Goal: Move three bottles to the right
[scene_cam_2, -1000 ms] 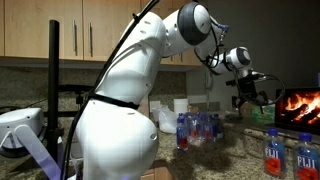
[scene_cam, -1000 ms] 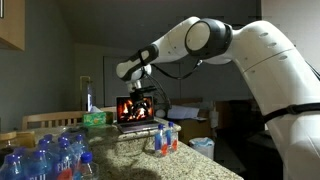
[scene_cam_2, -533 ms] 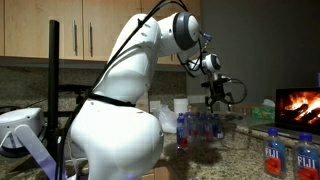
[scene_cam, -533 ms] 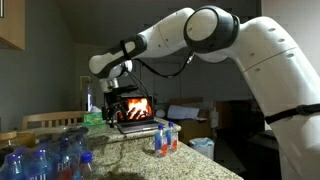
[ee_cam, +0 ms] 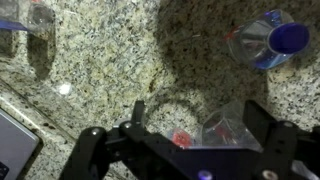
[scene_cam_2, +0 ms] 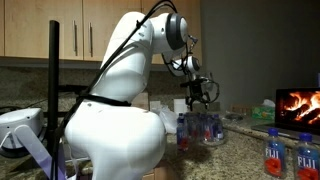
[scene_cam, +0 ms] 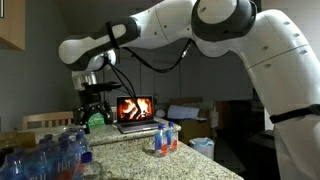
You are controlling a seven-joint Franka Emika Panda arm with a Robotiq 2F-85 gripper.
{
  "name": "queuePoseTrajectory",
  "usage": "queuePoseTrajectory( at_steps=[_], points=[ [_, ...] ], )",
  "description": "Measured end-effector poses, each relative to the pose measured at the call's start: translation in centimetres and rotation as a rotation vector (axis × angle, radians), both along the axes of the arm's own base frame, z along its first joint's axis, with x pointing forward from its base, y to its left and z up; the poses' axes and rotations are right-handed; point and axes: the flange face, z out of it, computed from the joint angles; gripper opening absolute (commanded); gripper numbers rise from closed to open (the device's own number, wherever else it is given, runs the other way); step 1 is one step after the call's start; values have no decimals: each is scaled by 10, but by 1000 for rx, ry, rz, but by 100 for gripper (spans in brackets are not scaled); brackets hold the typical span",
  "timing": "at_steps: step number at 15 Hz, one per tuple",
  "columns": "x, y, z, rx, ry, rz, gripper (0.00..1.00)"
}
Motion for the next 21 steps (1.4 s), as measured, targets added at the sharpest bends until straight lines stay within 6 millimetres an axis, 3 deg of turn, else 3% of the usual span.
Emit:
queuePoseTrajectory(
  at_steps=[4,9,13,21],
  points=[
    [-15,15,5,5,9,48,100],
    [-33,23,-14,-4,81,209,100],
    [-47,11,-21,-8,132,361,100],
    [-65,-24,-10,-3,139,622,100]
  ],
)
